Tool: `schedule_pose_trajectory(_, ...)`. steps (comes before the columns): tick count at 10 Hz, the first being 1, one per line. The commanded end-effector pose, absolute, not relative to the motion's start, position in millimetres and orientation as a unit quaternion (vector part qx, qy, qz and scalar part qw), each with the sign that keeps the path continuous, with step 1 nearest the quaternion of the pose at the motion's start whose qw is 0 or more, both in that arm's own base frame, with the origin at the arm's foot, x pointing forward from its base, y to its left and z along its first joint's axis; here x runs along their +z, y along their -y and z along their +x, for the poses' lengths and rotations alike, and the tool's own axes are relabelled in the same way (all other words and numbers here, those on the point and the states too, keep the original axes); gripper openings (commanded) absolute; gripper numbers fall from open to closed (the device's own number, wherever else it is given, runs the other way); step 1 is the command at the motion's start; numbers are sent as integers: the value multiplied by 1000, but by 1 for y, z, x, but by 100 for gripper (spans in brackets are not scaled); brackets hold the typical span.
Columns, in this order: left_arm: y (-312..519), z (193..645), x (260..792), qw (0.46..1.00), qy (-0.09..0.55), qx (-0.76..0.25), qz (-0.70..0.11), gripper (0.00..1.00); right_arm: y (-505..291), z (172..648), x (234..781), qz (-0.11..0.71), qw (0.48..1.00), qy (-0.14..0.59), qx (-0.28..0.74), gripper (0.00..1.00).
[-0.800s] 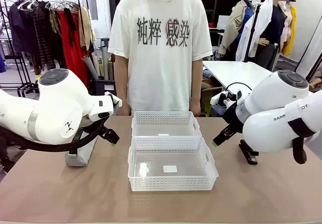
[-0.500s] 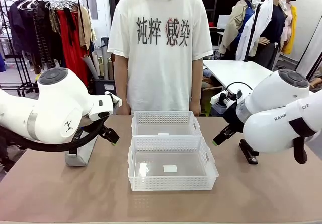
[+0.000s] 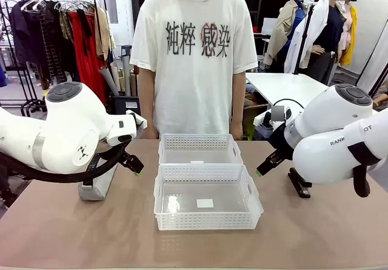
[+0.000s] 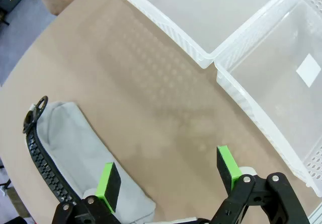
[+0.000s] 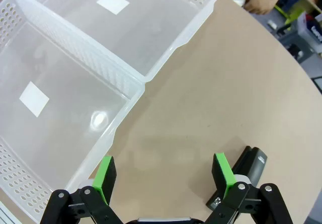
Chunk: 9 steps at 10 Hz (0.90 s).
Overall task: Distribute items into two baskets.
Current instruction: Pick up the Pencil pouch that the person points to.
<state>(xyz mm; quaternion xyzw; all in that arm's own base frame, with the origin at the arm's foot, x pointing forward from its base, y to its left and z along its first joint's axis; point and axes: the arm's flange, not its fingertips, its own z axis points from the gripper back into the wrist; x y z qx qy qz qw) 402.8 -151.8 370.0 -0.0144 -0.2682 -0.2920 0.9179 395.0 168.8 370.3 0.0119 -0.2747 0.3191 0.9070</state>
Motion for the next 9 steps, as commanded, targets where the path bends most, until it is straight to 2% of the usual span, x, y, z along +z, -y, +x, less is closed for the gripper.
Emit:
schedule_pose_trajectory(1,152,403,370,918,268,-292,-14,100,-169,395,370,12,907,275,319,100)
schedule_pose_trajectory(9,152,403,370,918,268,-292,-14,100,-169,395,370,12,907,275,319,100)
